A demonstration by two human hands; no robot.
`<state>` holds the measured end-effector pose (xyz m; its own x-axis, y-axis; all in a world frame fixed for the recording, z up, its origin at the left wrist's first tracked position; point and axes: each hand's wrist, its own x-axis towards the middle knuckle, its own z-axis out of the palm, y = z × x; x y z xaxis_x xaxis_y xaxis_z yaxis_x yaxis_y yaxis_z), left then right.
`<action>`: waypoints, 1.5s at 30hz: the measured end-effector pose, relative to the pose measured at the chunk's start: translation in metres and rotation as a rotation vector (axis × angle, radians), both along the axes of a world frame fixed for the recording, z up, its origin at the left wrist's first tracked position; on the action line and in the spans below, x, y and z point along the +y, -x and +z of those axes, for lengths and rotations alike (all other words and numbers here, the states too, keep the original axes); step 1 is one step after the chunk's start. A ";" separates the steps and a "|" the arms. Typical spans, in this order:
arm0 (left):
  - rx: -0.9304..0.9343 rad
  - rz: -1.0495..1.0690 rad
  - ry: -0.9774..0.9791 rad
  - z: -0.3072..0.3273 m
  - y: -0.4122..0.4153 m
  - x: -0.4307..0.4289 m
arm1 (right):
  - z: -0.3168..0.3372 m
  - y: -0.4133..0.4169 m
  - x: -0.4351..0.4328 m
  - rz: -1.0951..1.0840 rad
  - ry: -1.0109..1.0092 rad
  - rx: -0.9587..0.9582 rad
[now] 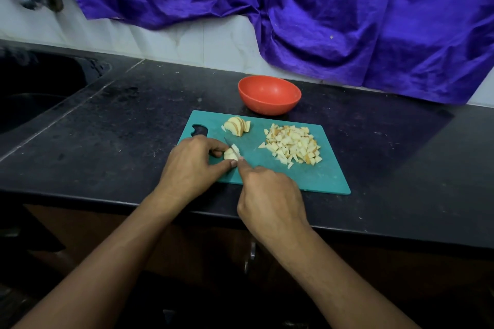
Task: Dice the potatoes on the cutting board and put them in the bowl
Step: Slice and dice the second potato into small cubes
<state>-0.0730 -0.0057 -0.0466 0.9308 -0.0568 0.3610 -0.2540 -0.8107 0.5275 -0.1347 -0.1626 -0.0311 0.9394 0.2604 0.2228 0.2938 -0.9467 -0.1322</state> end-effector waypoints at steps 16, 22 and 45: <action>0.021 -0.019 0.031 -0.001 0.000 0.007 | -0.009 0.003 -0.015 -0.059 -0.390 -0.060; 0.007 -0.013 0.014 0.001 0.001 0.007 | -0.009 0.000 -0.002 0.006 -0.267 -0.069; 0.013 0.031 0.050 -0.002 0.000 0.006 | -0.010 -0.006 -0.014 -0.157 -0.384 0.053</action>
